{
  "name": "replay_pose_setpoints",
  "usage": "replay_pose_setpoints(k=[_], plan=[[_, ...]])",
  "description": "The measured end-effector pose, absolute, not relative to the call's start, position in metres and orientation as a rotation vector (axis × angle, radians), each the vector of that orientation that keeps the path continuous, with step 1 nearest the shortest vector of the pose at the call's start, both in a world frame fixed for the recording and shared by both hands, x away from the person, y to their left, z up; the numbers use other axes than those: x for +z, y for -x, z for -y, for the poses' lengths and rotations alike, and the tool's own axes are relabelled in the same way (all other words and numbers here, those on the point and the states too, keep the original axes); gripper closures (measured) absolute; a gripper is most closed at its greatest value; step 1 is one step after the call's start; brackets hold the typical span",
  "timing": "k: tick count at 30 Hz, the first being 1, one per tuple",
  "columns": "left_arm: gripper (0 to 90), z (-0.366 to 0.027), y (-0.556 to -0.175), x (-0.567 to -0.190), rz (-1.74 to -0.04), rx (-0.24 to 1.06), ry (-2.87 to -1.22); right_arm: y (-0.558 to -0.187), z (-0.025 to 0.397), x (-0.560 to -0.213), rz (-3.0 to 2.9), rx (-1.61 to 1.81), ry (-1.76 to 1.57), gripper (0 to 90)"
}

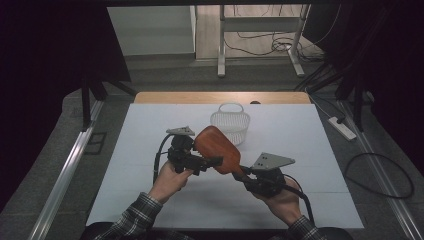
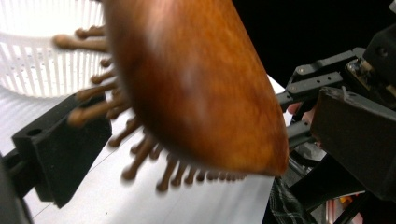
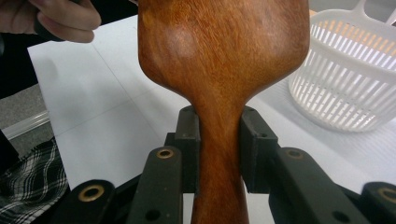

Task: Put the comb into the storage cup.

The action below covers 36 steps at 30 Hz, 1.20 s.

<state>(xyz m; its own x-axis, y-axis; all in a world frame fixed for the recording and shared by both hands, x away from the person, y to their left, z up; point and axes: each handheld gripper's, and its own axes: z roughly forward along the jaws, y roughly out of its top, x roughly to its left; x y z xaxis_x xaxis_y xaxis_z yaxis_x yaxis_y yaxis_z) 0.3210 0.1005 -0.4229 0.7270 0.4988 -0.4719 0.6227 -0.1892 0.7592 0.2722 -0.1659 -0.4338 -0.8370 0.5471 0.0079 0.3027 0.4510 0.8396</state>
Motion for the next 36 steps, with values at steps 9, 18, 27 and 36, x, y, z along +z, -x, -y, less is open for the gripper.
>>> replay_pose_setpoints(k=[9,18,27,36], plan=[[0.0,-0.098,-0.325,-0.426,-0.886,-0.166,-1.835,-0.27,0.162,-0.434,-2.438,1.34,-0.712,71.5],[20.3,-0.105,-0.327,-0.426,-0.892,-0.248,-1.788,-0.269,0.16,-0.435,-2.436,1.335,-0.688,71.5],[39.2,-0.113,-0.333,-0.433,-0.927,-0.432,-1.682,-0.27,0.158,-0.438,-2.454,1.317,-0.682,71.5],[51.7,-0.115,-0.334,-0.44,-0.908,-0.52,-1.649,-0.27,0.155,-0.442,-2.475,1.265,-0.671,71.7]])
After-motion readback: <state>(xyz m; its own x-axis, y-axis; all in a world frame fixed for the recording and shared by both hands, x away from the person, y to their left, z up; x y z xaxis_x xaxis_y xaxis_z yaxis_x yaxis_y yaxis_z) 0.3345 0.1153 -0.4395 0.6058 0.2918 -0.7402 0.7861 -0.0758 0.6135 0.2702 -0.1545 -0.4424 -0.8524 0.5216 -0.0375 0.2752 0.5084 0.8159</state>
